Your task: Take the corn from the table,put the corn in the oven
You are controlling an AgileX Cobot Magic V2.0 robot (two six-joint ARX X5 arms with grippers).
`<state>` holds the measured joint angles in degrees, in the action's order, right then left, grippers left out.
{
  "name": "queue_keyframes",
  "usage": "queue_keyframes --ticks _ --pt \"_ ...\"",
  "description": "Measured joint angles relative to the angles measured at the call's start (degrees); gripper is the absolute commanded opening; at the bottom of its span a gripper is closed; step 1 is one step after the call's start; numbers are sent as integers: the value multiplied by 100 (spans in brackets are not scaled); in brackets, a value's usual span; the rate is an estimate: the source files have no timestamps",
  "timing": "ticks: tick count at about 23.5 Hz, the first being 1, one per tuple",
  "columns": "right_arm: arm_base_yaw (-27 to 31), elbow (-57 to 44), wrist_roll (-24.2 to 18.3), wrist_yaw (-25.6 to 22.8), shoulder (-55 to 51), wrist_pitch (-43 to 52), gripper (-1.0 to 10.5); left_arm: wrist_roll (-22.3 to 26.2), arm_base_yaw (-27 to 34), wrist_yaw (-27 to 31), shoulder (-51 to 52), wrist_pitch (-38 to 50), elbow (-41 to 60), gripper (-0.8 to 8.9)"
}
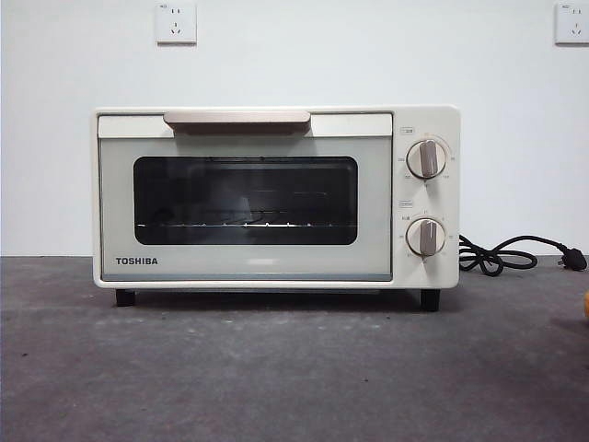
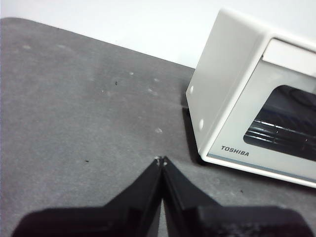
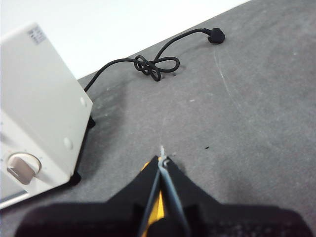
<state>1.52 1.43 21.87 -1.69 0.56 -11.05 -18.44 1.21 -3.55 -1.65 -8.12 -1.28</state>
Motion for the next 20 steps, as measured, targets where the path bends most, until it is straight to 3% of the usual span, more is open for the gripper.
queue_keyframes --ticks 10,20 --pt "0 68 173 501 2 -17 1 -424 0 -1373 -2 363 -15 -4" --pt "0 1047 175 518 4 35 1 -568 0 -1447 -295 402 -1088 -4"
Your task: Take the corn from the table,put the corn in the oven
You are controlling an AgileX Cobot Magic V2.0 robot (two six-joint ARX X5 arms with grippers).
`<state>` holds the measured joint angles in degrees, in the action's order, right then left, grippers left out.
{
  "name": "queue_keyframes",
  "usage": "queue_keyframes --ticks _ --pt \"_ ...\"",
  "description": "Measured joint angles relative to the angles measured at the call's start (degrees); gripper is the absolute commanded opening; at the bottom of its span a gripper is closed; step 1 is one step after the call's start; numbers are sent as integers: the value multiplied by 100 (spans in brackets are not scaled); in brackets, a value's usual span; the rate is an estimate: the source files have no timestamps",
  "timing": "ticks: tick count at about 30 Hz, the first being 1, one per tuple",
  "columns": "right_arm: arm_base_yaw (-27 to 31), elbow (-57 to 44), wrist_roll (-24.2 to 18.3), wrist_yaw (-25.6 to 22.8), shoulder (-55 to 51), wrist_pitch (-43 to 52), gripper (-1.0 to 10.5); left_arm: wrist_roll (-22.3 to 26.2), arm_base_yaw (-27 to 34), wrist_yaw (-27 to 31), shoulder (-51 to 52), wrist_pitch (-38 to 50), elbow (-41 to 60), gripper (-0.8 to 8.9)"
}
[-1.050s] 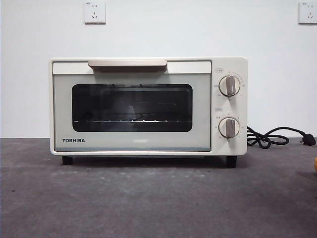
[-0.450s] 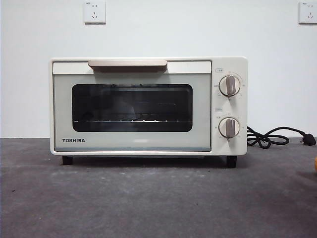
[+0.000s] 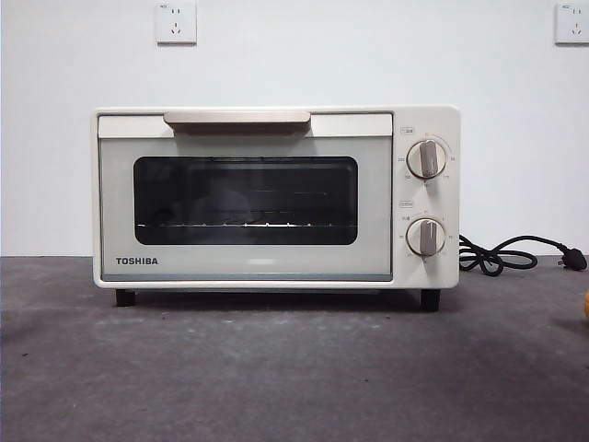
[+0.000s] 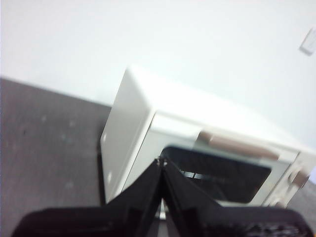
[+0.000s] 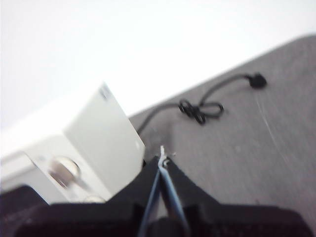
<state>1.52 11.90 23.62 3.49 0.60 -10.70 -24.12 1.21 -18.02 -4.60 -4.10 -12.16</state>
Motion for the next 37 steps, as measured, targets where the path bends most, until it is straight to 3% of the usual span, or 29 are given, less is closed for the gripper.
queue_keyframes --ticks 8,13,17,21,25,28,37 --pt "0 833 0 0 66 -4 1 0 0 -31 -763 2 -1091 -4" --pt "0 1434 -39 219 463 -188 2 2 0 -341 -1421 13 -1733 -4" --pt "0 2041 -372 448 1082 -726 16 2 0 -763 -1989 11 -2216 -4" --pt "0 2645 -855 573 1816 -1427 158 2 0 -1228 -2511 2 -2625 -4" --pt "0 3268 -1305 599 2621 -2129 184 2 0 -1646 -2986 -31 -2973 -4" --pt "0 3692 -1596 599 3185 -2581 268 4 0 -1886 -3276 -118 -3241 -4" --pt "0 4275 -2015 597 4496 -3464 340 4 -39 -2358 -3845 -136 -3620 -4"
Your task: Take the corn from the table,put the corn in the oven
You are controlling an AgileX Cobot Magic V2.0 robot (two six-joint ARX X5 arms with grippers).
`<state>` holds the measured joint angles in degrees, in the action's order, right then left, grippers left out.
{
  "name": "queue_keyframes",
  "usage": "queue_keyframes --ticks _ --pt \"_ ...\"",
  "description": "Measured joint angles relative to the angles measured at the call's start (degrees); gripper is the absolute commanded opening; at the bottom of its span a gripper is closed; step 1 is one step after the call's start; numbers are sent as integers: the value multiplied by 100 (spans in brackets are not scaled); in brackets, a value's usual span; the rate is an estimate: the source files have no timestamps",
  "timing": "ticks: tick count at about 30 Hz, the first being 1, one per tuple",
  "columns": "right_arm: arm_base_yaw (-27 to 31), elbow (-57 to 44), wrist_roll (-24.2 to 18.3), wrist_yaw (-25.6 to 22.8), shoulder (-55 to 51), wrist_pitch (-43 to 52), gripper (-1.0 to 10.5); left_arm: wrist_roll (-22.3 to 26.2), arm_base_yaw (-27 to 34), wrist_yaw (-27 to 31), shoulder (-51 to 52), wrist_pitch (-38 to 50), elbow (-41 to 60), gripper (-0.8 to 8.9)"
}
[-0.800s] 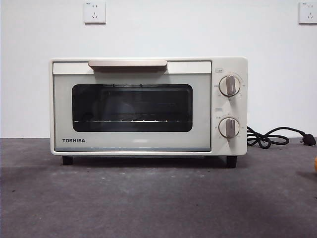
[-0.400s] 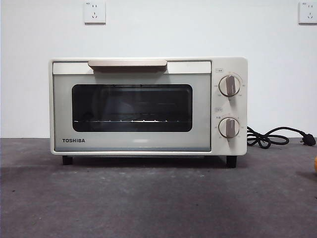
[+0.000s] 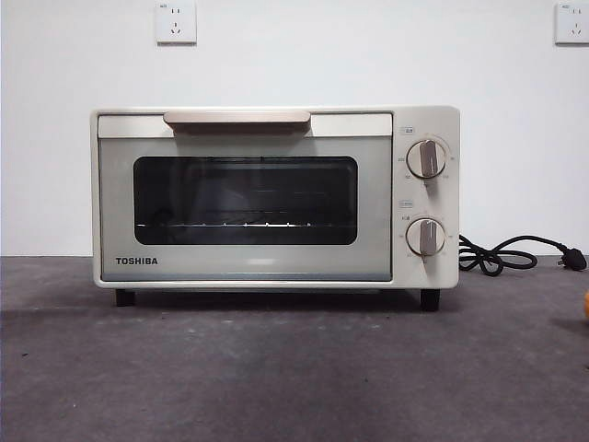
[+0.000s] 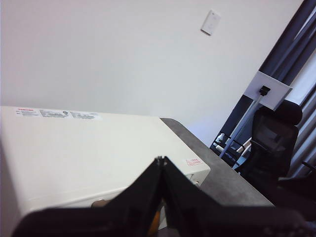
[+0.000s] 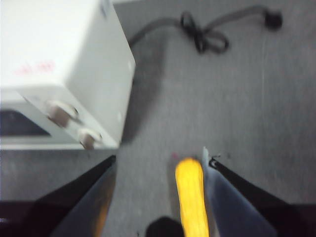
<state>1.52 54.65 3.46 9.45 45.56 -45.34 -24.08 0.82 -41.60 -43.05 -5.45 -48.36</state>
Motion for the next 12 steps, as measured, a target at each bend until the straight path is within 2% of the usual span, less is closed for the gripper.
queue_keyframes --ticks 4,12 --pt "0 0 -52 -186 490 -232 443 0 -94 0 -70 -7 0 -4" --pt "0 0 -164 -302 1298 -339 445 2 -153 -2 -149 -7 0 -4"
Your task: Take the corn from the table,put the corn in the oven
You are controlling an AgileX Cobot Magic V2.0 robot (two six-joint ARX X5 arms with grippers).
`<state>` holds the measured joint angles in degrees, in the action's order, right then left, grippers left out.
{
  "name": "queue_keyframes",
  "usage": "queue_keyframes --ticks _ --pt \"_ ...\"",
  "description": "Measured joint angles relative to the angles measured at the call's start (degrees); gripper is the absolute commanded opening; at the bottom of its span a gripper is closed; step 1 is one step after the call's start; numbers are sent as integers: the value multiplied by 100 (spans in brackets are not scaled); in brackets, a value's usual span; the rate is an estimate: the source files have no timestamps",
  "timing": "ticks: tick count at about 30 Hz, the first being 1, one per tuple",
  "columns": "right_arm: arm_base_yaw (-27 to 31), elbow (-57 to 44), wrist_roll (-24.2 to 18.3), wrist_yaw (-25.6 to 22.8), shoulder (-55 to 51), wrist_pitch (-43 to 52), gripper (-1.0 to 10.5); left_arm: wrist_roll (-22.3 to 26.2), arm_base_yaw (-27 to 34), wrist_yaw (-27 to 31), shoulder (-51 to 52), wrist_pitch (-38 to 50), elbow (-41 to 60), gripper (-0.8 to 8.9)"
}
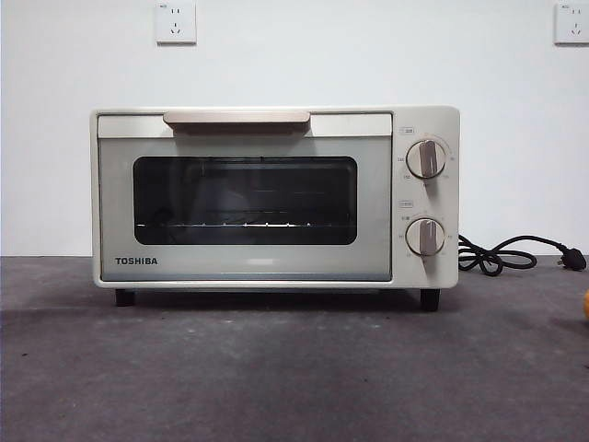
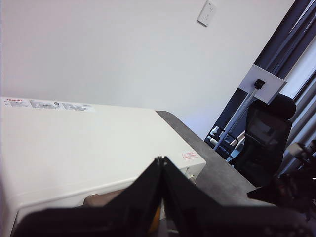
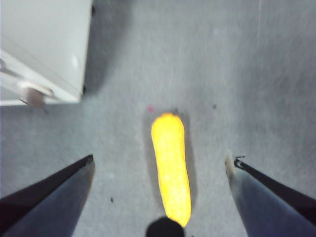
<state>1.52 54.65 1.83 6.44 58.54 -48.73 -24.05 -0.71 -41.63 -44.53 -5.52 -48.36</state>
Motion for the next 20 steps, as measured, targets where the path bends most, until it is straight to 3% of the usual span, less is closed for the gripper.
queue_keyframes --ticks 20 --pt "0 -2 -214 2 1878 -72 441 0 0 0 -13 -2 2 -4"
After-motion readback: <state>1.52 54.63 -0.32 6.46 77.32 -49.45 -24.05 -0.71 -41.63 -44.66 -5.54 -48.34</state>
